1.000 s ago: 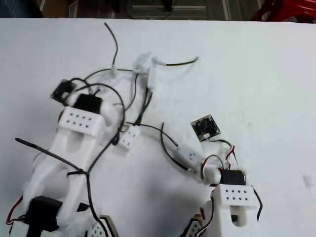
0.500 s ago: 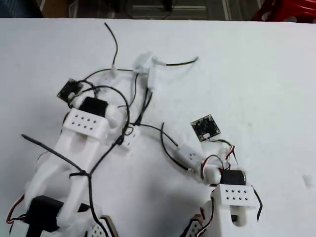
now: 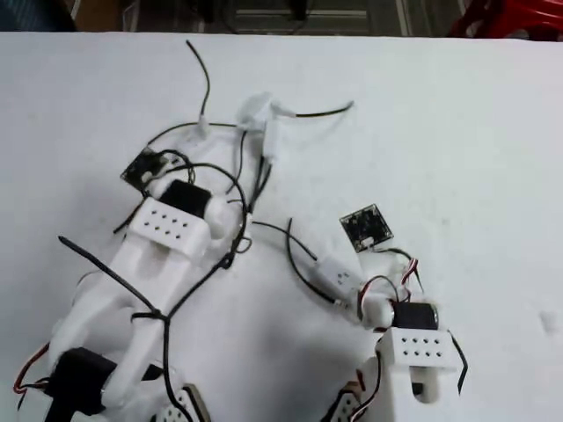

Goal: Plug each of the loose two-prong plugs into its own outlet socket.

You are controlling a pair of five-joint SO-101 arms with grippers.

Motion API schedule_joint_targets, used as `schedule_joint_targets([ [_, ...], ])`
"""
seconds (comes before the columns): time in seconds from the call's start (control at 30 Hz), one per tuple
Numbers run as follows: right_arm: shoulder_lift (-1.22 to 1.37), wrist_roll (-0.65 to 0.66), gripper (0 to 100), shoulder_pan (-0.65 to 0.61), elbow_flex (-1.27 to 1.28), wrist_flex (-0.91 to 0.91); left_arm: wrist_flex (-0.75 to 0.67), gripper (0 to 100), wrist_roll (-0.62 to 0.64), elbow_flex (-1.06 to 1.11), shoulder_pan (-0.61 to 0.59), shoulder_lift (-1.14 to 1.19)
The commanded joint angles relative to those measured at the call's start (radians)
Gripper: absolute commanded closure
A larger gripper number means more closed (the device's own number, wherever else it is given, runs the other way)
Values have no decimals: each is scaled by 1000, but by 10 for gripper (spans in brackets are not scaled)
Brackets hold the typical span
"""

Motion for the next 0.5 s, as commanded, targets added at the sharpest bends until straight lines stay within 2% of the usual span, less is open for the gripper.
schedule_joint_targets([
  [0.0, -15, 2, 967, 2, -5, -16, 6, 976, 149, 15, 7, -1],
  [0.13, -15, 2, 967, 2, -5, -16, 2, 976, 152, 18, 5, -1],
  [0.3, -15, 2, 967, 2, -5, -16, -97, 976, 152, 61, 8, -1],
  [0.47, -15, 2, 967, 2, -5, -16, -106, 976, 152, 81, 5, -1],
])
